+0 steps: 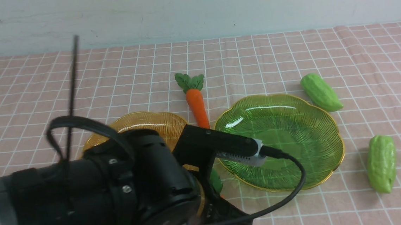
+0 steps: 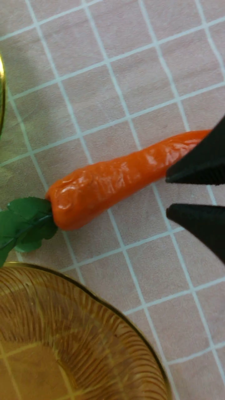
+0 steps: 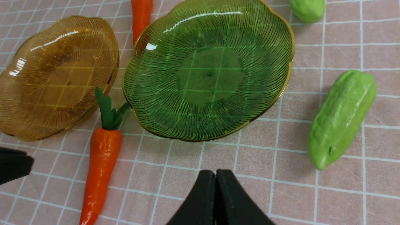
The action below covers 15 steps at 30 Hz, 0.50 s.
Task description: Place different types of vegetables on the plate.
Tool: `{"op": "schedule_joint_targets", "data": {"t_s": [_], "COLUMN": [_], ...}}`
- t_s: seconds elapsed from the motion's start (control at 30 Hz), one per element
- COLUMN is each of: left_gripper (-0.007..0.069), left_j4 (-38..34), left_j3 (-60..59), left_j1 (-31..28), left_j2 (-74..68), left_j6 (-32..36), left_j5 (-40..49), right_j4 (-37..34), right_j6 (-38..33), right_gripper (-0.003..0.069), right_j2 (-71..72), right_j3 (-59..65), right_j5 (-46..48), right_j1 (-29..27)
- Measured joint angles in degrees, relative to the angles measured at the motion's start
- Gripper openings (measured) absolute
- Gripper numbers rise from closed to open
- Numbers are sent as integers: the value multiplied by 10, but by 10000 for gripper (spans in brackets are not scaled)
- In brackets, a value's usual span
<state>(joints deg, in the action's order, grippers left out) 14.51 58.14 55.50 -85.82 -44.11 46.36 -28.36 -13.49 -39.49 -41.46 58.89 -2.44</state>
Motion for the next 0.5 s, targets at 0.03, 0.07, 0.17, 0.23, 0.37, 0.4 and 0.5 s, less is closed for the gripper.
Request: {"op": "schedule_joint_targets", "data": {"t_s": [0.03, 0.07, 0.17, 0.23, 0.37, 0.4, 0.5], "left_gripper": [77, 101, 225, 328, 461, 477, 501], "left_j4": [3, 5, 10, 11, 11, 11, 12], "left_j3": [3, 5, 8, 9, 10, 10, 11], "left_j1": [0, 0, 0, 0, 0, 0, 0], "left_j2": [-10, -17, -54, -82, -126, -134, -160], "left_j6": [-13, -21, -46, -54, -96, -105, -124], "left_j5": [-5, -8, -27, -47, -62, -64, -68], "right_j4": [-3, -5, -14, -15, -16, -18, -23], "right_j6": [-2, -3, -3, -4, -4, -6, -14], "right_gripper": [-17, -17, -17, -17, -17, -17, -17], "right_j2": [0, 0, 0, 0, 0, 0, 0], "right_j3": [0, 0, 0, 0, 0, 0, 0], "right_j5": [1, 3, 7, 8, 8, 8, 8], "right_j1": [0, 0, 0, 0, 0, 0, 0]}}
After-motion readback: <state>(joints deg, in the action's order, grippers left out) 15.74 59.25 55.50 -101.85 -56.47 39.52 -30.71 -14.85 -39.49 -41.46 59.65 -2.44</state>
